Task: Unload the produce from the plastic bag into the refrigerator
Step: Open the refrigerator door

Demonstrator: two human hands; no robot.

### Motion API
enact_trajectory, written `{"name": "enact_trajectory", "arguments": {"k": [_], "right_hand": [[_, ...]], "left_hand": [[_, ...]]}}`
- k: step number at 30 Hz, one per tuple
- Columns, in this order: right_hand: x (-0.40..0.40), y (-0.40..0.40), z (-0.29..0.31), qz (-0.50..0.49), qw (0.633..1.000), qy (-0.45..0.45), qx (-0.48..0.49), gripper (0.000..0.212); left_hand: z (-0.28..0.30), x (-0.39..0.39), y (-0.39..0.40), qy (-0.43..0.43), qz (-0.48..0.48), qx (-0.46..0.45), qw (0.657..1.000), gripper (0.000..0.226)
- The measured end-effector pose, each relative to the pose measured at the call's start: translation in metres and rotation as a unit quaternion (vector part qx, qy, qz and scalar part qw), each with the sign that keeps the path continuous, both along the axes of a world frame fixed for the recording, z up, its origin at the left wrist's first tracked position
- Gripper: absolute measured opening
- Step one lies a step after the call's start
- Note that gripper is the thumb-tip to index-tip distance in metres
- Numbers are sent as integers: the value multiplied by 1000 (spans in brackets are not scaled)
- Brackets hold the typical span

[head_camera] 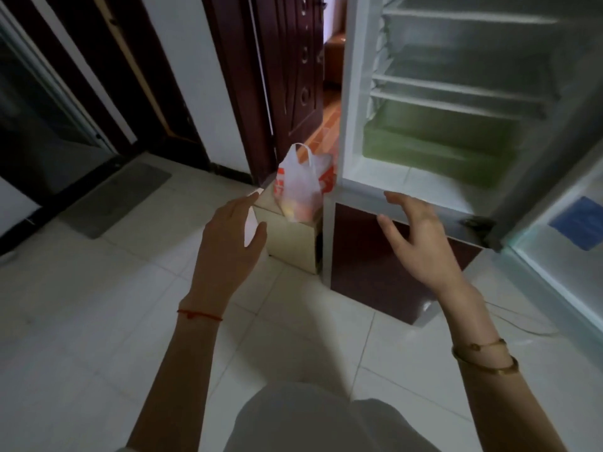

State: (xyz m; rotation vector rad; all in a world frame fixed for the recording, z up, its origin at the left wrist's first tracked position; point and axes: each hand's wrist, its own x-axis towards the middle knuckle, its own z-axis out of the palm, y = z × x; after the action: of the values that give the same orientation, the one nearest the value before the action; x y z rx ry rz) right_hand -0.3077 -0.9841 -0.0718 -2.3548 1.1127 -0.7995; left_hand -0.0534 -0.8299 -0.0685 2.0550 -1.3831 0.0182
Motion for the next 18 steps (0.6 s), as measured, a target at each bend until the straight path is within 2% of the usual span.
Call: {"name": "enact_trajectory", "arguments": {"k": [10, 15, 18], "right_hand": [[117, -47, -18, 21, 999, 5, 45, 41], [162, -90, -39, 25, 997, 14, 67, 42], [189, -122, -51, 24, 996, 19, 81, 36]], "left_hand": [[-21, 106, -45, 29, 17, 41, 999, 47], [-36, 147, -91, 46, 20, 49, 998, 44], [-45, 170, -127, 54, 15, 44, 997, 44]]}}
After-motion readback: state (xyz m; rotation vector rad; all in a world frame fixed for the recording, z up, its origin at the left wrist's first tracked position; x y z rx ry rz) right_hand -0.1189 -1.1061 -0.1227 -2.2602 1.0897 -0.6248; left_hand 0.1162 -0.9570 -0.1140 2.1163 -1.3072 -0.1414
